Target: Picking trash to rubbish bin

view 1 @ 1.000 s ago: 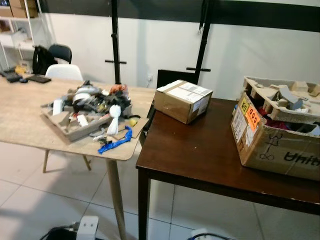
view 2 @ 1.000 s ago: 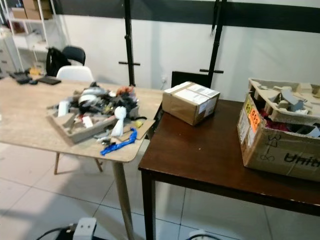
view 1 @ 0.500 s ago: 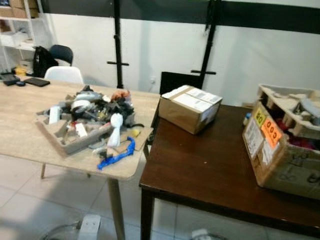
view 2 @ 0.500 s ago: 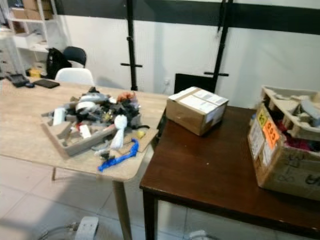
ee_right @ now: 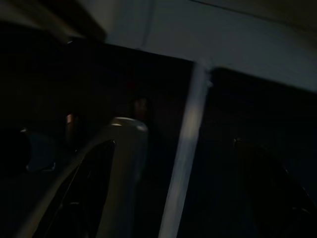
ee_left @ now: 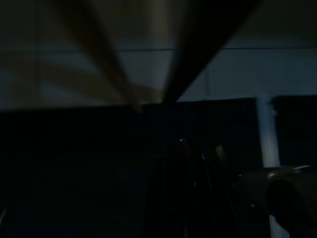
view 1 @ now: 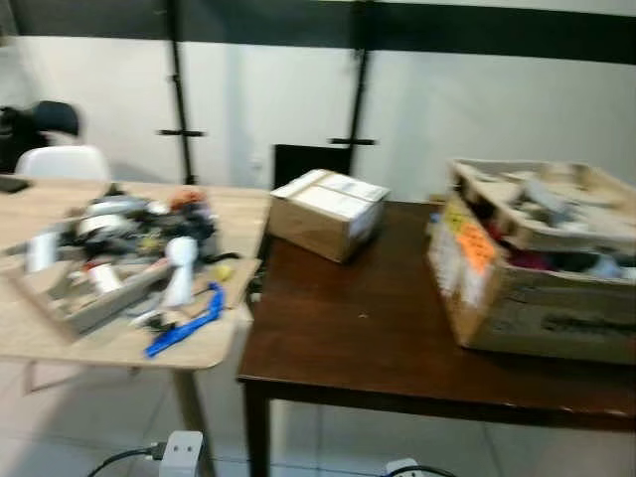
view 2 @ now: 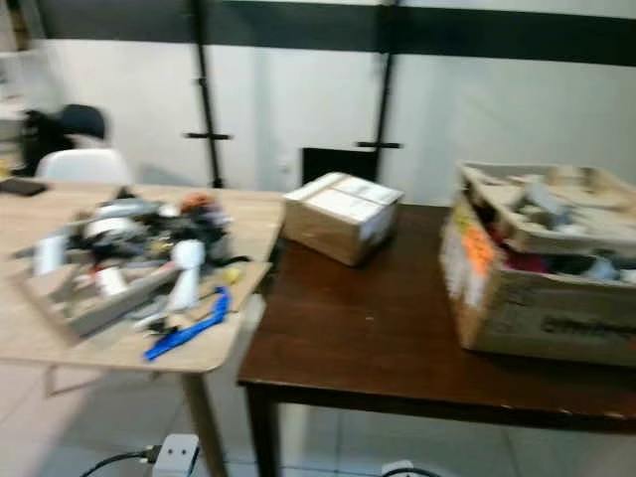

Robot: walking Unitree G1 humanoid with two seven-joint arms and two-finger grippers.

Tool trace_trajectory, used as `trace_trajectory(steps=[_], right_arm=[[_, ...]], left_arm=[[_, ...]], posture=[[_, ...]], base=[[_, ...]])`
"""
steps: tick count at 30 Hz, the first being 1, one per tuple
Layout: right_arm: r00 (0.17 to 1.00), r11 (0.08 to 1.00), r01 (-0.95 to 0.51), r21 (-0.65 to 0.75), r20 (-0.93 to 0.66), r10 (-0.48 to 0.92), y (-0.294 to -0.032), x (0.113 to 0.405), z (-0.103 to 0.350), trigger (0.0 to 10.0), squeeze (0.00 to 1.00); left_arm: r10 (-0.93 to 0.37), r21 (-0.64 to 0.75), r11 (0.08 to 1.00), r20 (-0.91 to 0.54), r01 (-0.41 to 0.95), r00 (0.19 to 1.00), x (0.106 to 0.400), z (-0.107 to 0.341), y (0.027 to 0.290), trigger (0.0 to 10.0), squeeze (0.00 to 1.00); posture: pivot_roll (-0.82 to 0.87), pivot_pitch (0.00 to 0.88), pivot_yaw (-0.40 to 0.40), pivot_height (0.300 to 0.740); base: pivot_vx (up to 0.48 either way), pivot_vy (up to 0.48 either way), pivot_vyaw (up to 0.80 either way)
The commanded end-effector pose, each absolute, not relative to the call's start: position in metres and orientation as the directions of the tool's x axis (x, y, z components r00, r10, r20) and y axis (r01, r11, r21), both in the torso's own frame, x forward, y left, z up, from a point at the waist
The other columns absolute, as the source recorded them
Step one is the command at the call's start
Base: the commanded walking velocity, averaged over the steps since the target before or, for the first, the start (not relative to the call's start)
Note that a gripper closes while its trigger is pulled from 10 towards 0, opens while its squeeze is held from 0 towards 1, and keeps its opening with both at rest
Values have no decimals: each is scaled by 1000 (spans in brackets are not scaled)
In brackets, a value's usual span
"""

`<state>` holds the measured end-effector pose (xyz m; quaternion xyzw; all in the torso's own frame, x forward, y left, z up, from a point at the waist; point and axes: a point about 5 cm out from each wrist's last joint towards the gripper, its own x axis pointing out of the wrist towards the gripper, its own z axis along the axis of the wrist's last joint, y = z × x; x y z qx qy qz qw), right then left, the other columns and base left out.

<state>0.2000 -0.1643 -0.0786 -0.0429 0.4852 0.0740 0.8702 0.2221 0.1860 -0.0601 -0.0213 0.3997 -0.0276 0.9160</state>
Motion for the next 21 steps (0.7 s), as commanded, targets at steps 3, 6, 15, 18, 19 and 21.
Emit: trace_trajectory(steps=[3, 6, 15, 18, 19, 21], right_arm=[[507, 986, -169, -9, -858, 79, -164, 199, -79, 10000, 0], [505, 983, -185, -14, -859, 83, -163, 199, -79, 10000, 0], [505, 982, -190, -14, -859, 86, -163, 200, -79, 10000, 0], [506, 982, -189, -13, -859, 86, -162, 200, -79, 10000, 0], [506, 982, -189, -13, -859, 86, -162, 200, -79, 10000, 0], [505, 982, -188, -12, -859, 86, -162, 200, -79, 10000, 0]], left_arm=[[-74, -60, 997, -737, 44, 672, 220, -61, 184, 10000, 0], [-66, -51, 998, -742, 41, 667, 219, -63, 186, 10000, 0], [-68, -66, 997, -746, 28, 663, 218, -63, 185, 10000, 0], [-73, -68, 997, -745, 33, 663, 218, -63, 185, 10000, 0], [-73, -68, 997, -745, 33, 663, 218, -63, 185, 10000, 0], [-77, -71, 997, -745, 36, 662, 219, -63, 184, 10000, 0]], posture=[[63, 0, -25, 740], [66, 0, -29, 740], [69, 0, -29, 740], [67, 0, -27, 740], [67, 0, -27, 740], [67, 0, -27, 740]], base=[[0, 0, -788], [0, 0, 0], [0, 0, 0], [0, 81, 0], [0, 244, 0], [0, 322, 0]])
